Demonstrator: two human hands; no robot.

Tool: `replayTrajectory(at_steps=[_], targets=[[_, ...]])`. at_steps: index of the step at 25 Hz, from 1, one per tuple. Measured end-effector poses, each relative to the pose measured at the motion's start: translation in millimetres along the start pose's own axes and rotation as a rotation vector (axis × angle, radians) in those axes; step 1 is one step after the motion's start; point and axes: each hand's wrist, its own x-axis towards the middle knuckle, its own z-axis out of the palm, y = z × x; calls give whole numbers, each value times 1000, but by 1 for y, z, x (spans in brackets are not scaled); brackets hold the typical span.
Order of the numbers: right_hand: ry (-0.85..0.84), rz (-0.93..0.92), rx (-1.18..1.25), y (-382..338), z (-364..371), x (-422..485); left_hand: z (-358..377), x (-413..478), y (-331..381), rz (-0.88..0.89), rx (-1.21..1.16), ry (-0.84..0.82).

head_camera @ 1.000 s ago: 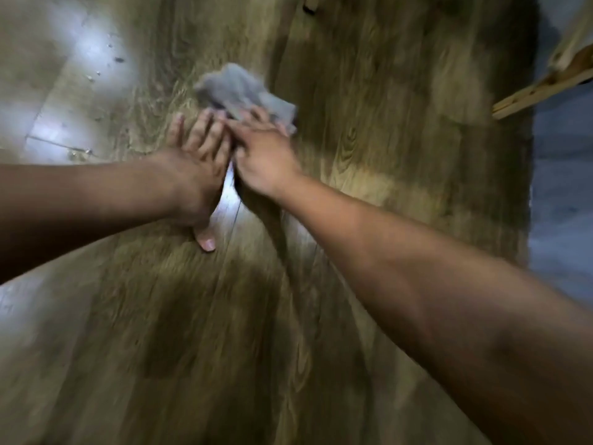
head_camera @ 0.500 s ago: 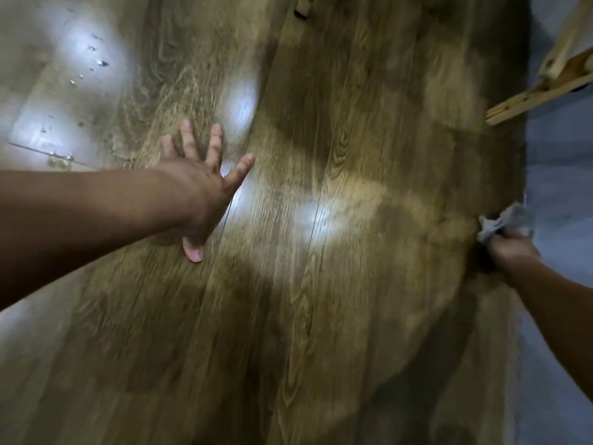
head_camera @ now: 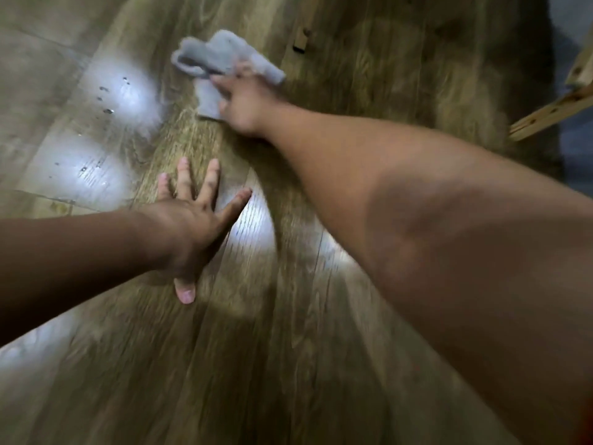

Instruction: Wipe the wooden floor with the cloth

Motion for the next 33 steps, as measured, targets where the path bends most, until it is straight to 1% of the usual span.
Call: replayTrajectory(at_steps=[2, 3, 5, 6, 8, 10, 11, 12, 14, 16, 19, 21, 22, 23, 24, 25, 26, 27, 28, 29, 30, 31, 33], targets=[[97, 87, 81, 64, 0, -28, 5, -1, -4, 2, -12, 12], [125, 165, 69, 106, 2, -61, 5, 1, -4, 8, -5, 21], [128, 378, 21, 203, 8, -154, 6, 5, -4, 16, 2, 47], [114, 511, 42, 249, 6, -204, 8, 6, -5, 19, 4, 66], [80, 776, 113, 320, -3, -280, 13, 7, -11, 25, 27, 104], [59, 959, 179, 344, -7, -309, 15, 6, -13, 37, 46, 129], [67, 976, 193, 339, -3, -307, 14, 5, -12, 36, 49, 134], [101, 964, 196, 326, 6, -299, 12, 5, -11, 38, 53, 144], [152, 881, 171, 264, 22, -268, 12, 2, -11, 45, 66, 172], [127, 691, 102, 167, 42, -245, 14, -6, -17, 50, 46, 168], [96, 280, 33, -9, 81, -274, 16, -18, -27, 126, 84, 219], [6, -30, -3, -94, 110, -303, 19, -26, -38, 175, 79, 279], [-67, -211, -23, -126, 121, -315, 26, -36, -47, 206, 22, 333], [-152, -371, -38, -147, 128, -326, 38, -47, -58, 231, -74, 439], [-220, -465, -42, -152, 131, -330, 60, -57, -69, 229, -168, 601], [-239, -500, -33, -146, 128, -323, 88, -69, -83, 191, -263, 778], [-191, -489, -39, -134, 123, -304, 122, -80, -99, 129, -374, 961], [-136, -436, -59, -120, 116, -275, 162, -92, -114, 21, -463, 1091], [-112, -329, -83, -106, 104, -236, 197, -105, -124, -102, -538, 1146], [-96, -204, -102, -93, 87, -192, 227, -114, -129, -206, -601, 1136], [-88, -115, -113, -83, 69, -146, 249, -121, -131, -270, -605, 1119], [-83, -58, -130, -71, 52, -101, 267, -124, -129, -284, -550, 1097], [-102, 48, -153, -57, 18, -43, 299, -119, -116, -210, -424, 1057]])
